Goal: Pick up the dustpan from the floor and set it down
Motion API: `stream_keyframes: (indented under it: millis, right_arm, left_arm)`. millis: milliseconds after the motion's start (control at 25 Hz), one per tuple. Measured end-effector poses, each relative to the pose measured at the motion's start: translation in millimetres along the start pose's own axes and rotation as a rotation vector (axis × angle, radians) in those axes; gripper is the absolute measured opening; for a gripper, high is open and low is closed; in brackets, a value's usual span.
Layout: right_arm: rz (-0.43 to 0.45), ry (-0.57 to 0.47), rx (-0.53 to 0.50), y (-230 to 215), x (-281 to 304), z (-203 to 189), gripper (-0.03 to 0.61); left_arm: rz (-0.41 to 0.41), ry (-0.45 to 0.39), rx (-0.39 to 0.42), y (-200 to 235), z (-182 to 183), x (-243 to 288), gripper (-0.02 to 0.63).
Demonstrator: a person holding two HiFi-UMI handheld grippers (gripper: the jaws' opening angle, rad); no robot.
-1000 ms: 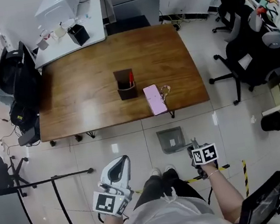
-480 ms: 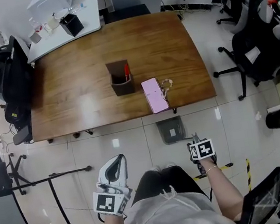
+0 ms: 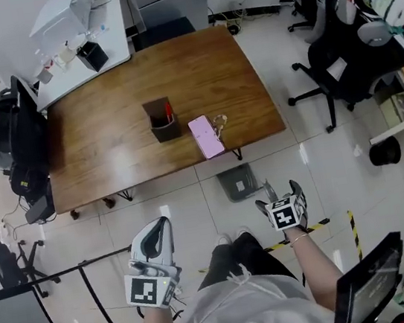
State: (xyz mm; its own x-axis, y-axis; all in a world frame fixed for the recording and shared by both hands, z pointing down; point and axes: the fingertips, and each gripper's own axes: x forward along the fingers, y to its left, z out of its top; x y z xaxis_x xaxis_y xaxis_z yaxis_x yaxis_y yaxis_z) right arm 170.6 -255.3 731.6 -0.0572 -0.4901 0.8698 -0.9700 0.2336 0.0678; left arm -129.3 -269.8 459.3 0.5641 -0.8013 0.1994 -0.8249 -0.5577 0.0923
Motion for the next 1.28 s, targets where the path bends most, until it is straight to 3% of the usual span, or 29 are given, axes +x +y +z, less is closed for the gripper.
stream_keyframes:
  millis: [80, 120, 240, 280, 440, 720, 840, 1120, 1280]
  right_arm:
    - [-0.004, -0.082, 0.07, -1, -38, 19, 0.561]
    - [-0.012, -0.138, 0.096, -2, -60, 28, 0.467]
    - [-0.028, -0.317, 0.086, -1, -133, 46, 0.03]
    - [-0.013, -0.365, 0.065, 2, -156, 48, 0.002]
    - [0.12, -0.523, 0.053, 18, -226, 44, 0.002]
    - [0.286, -0.661, 0.059, 43, -319, 2, 0.002]
    - [0.36, -0.717, 0.066, 53, -353, -12, 0.002]
    - [0.406, -0.779, 0.02, 82, -403, -33, 0.002]
    - [0.453, -0.778, -0.012, 104, -412, -38, 0.002]
  left_arm:
    - [-0.009, -0.018, 0.008, -1, 10, -10, 0.014]
    - [-0.01, -0.026, 0.012, -3, 12, -16, 0.015]
    - [-0.004, -0.05, 0.016, -23, 16, -36, 0.015]
    - [-0.005, -0.06, 0.016, -35, 16, -44, 0.014]
    - [-0.009, -0.097, 0.029, -88, 15, -77, 0.015]
    - [0.037, -0.139, 0.005, -177, 7, -149, 0.014]
    - [0.033, -0.156, 0.031, -210, 9, -176, 0.015]
    - [0.012, -0.203, 0.027, -232, 23, -215, 0.015]
    - [0.039, -0.22, 0.015, -226, 25, -231, 0.015]
